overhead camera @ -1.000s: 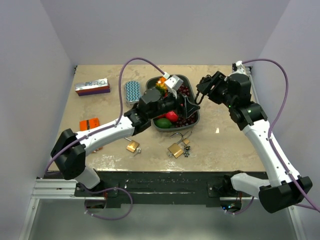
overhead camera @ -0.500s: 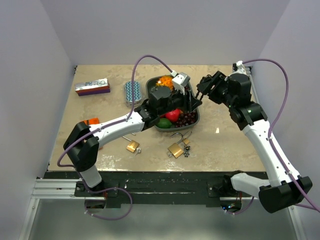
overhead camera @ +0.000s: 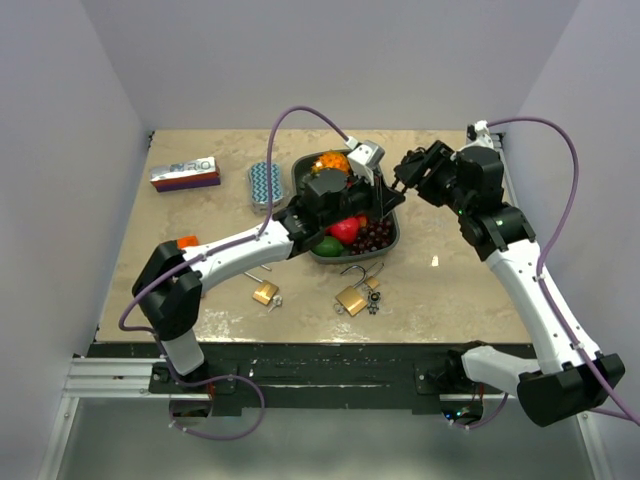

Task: Lock with the key
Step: Pick up the lock from the center of the board.

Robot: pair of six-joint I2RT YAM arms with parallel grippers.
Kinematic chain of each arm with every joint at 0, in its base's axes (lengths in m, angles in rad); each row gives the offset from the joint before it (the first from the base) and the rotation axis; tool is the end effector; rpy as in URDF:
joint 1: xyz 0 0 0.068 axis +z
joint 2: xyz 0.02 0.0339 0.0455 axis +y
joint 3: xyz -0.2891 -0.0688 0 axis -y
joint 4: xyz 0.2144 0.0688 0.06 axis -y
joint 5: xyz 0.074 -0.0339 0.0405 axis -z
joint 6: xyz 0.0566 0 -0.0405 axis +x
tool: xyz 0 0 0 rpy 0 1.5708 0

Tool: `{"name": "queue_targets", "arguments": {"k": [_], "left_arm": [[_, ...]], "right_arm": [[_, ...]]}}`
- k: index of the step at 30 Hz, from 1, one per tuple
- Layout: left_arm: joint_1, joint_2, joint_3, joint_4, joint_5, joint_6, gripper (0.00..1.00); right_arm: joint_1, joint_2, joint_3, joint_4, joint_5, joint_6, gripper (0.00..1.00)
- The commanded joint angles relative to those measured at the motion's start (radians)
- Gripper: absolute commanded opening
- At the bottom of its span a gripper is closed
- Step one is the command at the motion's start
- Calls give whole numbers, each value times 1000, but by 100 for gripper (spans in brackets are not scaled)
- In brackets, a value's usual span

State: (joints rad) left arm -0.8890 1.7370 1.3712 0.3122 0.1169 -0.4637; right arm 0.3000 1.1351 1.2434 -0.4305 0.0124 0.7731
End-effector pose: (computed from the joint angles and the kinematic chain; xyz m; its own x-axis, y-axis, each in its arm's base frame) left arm 0.2593 -0.3299 0.3710 -0.4079 -0.2023 -0.8903 0.7403 0.4975 -0.4522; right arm 0.2185 0.0669 0.4171 -0.4150 0.6026 -0.6817 0.0078 0.7516 0.6596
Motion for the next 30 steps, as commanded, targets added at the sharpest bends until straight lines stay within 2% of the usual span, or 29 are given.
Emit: {"name": "queue_targets", "arguments": {"k": [1,4,5,6,8,9,11,12,14,15,17,18,22,23,24,27,30], "left_arm": [[22,-83,-35,70,78,91,0],[62,-151,-92,24,174,117,0],[103,-181,-118,9,209,119,0],[126,-194,-129,-25,302,122,0],[180,-235,-144,-88,381,192,0],[199,-250,-152,-143,464,233,0],[229,-295,-155,-233,545,399,0],[231,-310,-147,-377,605,566,0],[229,-346,-118,-548,654,782,0],[228,-356,-112,-690,659,950,0],[229,-372,-81,-842,644,1124,0],[229,-375,-69,-974,626,1257,0],[225,-401,-49,-1111,566,1405,0],[193,-428,-61,-1111,529,1434,0],[174,-448,-78,-1081,433,1483,0],[162,-495,-110,-1024,388,1470,0],[160,-450,-48,-1111,417,1432,0]], "right_arm": [[-4,-69,50,131,-9,-47,75],[-9,-99,71,148,-64,-187,99],[-10,-107,85,151,-131,-269,99],[-12,-116,94,148,-162,-311,99],[-12,-132,128,147,-276,-409,99],[-12,-138,134,145,-320,-437,99],[-12,-144,146,131,-426,-524,99],[-12,-143,145,103,-452,-547,99],[-12,-132,146,61,-517,-633,99],[-10,-132,137,24,-564,-661,98],[-12,-138,100,-8,-606,-743,98],[-10,-141,85,-31,-659,-768,98],[-10,-135,5,-83,-791,-880,97],[-12,-132,-2,-92,-807,-914,96],[-12,-117,-7,-109,-815,-922,96],[-10,-95,-13,-148,-865,-957,95],[-10,-86,-35,-133,-928,-985,94]]}}
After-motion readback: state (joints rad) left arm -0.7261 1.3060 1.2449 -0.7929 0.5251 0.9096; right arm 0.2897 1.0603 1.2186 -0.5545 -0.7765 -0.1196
